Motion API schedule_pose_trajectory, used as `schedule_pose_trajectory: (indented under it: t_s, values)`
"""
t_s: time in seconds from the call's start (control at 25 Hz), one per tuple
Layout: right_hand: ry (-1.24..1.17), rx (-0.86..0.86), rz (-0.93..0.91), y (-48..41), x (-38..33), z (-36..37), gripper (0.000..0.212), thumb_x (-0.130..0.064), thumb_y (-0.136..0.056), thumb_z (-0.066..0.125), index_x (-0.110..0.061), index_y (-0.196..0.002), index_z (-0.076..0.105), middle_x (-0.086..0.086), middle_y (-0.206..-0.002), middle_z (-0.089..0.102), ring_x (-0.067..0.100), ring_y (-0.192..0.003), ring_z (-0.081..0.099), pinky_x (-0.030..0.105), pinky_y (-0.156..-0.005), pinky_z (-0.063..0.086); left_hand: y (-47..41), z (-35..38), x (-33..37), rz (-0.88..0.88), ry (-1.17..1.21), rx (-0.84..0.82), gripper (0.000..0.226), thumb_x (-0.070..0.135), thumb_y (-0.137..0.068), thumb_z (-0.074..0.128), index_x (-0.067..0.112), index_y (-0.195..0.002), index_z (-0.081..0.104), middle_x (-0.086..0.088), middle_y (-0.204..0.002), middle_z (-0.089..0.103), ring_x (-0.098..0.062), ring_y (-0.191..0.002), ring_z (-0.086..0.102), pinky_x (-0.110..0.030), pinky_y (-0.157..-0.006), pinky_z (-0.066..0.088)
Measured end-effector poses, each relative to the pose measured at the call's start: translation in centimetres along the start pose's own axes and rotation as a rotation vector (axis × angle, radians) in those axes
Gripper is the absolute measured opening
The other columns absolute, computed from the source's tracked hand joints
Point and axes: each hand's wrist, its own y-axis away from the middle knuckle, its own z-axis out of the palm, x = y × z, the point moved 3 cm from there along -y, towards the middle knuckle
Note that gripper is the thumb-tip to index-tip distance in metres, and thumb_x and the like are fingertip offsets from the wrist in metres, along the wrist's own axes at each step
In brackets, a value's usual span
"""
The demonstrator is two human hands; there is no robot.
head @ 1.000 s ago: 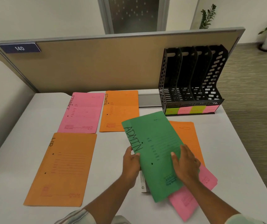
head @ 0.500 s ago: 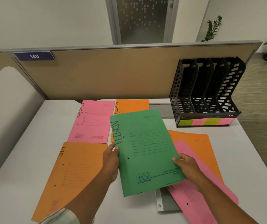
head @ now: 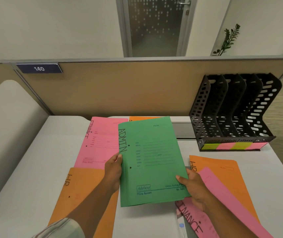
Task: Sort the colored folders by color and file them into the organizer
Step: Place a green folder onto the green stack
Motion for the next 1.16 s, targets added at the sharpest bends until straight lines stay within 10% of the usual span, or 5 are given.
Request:
schedule_pose_trajectory:
  t_s: [0.36,0.76,1.16]
  values:
    - [0.203,0.269,-0.067,-7.7,-4.5,0.6,0.027,-0.007,-0.102,0.058,-0.028,-0.117,0.067,-0.007,-0.105,0.075,0.016,-0.094,0.072,0.031,-0.070,0.059,-6.4,1.9,0.8,-0.126,-0.274,-0.151,0.038,-0.006,-0.101,0.057,0.020,-0.128,0.065,-0.006,-0.112,0.082,-0.025,-0.097,0.078,-0.036,-0.070,0.061]
    - [0.360,0.300,-0.014,-14.1,-4.2,2.8,0.027,-0.001,-0.101,0.053,-0.016,-0.121,0.063,0.005,-0.110,0.071,0.021,-0.093,0.069,0.033,-0.071,0.058,-13.2,2.4,0.1,-0.022,-0.558,0.053,0.044,-0.012,-0.093,0.065,0.010,-0.132,0.067,-0.013,-0.117,0.079,-0.034,-0.104,0.076,-0.052,-0.096,0.062]
    - [0.578,0.336,0.016,-16.4,-3.8,2.8,0.035,-0.007,-0.096,0.065,-0.012,-0.128,0.052,0.005,-0.109,0.065,0.020,-0.086,0.061,0.021,-0.056,0.044,-14.2,3.3,-0.3,0.136,-0.948,0.017,0.037,-0.015,-0.089,0.063,0.006,-0.119,0.070,-0.003,-0.104,0.069,-0.024,-0.094,0.066,-0.010,-0.062,0.047]
